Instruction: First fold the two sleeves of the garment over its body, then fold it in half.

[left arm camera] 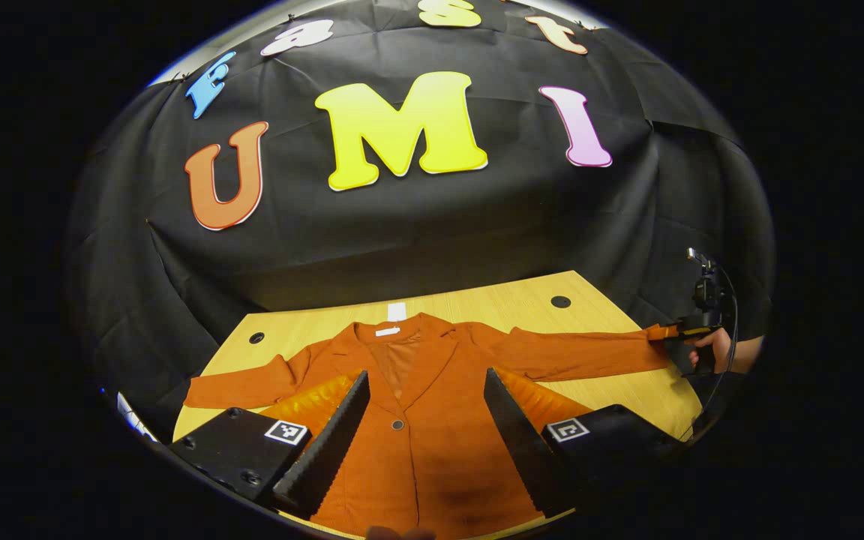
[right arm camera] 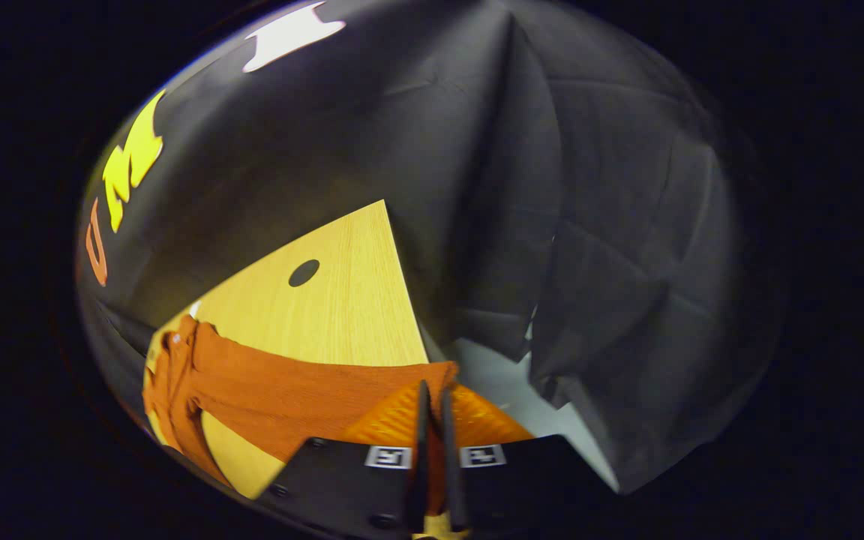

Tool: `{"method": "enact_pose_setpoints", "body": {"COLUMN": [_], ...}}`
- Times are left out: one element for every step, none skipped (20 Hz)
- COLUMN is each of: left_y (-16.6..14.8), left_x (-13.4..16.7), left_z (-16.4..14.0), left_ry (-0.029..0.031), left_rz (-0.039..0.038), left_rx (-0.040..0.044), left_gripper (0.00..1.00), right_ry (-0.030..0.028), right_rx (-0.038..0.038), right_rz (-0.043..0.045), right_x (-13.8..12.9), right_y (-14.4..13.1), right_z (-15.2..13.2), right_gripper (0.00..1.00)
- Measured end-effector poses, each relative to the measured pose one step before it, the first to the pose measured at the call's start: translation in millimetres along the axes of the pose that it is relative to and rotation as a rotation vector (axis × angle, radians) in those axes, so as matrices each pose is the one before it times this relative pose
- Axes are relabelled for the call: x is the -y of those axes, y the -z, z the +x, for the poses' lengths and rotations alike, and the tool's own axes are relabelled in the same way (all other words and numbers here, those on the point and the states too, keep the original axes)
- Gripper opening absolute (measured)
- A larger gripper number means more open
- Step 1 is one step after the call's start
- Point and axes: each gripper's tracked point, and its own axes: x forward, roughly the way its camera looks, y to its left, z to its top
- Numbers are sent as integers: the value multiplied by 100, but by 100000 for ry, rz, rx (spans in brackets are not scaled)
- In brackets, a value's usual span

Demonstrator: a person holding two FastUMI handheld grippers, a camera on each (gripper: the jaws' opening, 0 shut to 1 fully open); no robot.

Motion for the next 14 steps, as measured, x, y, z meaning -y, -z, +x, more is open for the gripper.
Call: {"method": "enact_pose_setpoints", "body": {"left_y": [97, -3, -7, -216, -98, -98, 145, -13, 131, -18, -116, -133, -107, -10], "left_x": [-116, -188, -223, -427, -449, -579, -782, -638, -566, -771, -942, -981, -1060, -1256], "left_z": [-99, -12, -189, -97, -111, -166, -110, -137, -126, -195, -328, -178, -182, -392], "left_ry": [4, 269, -188, -299, -493, -653, -1068, -347, 118, -153, -209, -184, -151, -638], "left_rz": [-571, -532, -259, -114, -154, 45, 317, -250, -326, -288, -39, -328, -558, -1006], "left_rx": [113, -22, 422, 940, 1080, 1003, 777, 1010, 1151, 1386, 1947, 1873, 1684, 1231], "left_gripper": [99, 99, 99, 94, 99, 94, 94, 99, 100, 99, 99, 99, 99, 99], "right_ry": [-1029, -943, 471, -1393, -903, -997, -326, 97, -107, 134, -585, 32, -422, -1308], "right_rx": [-862, -577, 466, 429, 955, 205, 133, 1193, 2317, 2836, 3073, 2980, 2598, 2053], "right_rz": [-953, -875, 18, 1929, 3625, 4711, 3630, 1517, -769, -2015, -1989, -2527, -2706, -2756], "right_x": [-481, -398, -51, -838, -854, -808, -915, -1169, -1293, -1347, -1895, -2084, -2297, -2628], "right_y": [47, 249, -409, -328, -437, -267, -141, -139, -631, -803, -1140, -1057, -1236, -920], "right_z": [-411, -268, -479, -706, -664, -742, -980, -1210, -1037, -943, -980, -1094, -970, -778], "right_gripper": [2, 2, 2, 2, 2, 2, 2, 2, 2, 2, 2, 2, 2, 2]}}
